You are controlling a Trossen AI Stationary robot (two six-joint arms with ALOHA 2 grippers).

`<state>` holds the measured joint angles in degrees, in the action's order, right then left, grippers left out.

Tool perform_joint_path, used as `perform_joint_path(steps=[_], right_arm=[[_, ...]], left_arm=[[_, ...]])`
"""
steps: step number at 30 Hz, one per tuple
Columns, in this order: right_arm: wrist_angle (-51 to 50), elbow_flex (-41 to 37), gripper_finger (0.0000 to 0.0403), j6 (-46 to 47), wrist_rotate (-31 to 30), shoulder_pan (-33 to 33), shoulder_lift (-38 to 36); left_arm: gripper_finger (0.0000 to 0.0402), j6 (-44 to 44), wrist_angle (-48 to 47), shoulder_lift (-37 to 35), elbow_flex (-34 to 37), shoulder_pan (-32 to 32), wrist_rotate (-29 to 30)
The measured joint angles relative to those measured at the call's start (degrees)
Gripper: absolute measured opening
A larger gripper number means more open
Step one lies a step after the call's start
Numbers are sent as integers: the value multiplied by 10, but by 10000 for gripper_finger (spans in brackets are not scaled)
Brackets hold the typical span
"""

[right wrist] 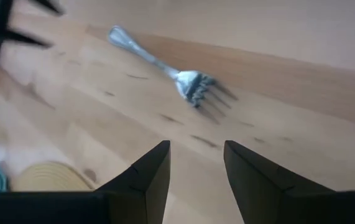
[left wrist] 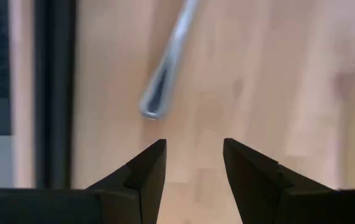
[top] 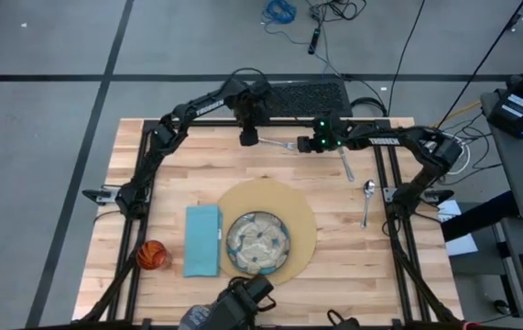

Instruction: Set table place

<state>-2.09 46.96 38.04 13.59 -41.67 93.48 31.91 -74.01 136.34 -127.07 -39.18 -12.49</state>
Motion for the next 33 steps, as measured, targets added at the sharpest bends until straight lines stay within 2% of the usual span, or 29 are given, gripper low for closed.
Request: perform_joint_path(steps=[4,11,20,27,33], right_arm=[[8,0,141,10,-1,-8,15],[51,1,141,32,1,-22,36],[59,2,141,56,3,-20,40],[102,15,141,74,13,-6,94],[105,44,130,65,13,-5,106]], left_arm=[[145,4,-3,-11,0,-12,-48],[145,15,0,-14,0,-12,-53],[145,17,0,-14,0,-12,-54],[145,19,-1,-14,0,-12,-54],[145,20,-10,-14,0,-12,-54]])
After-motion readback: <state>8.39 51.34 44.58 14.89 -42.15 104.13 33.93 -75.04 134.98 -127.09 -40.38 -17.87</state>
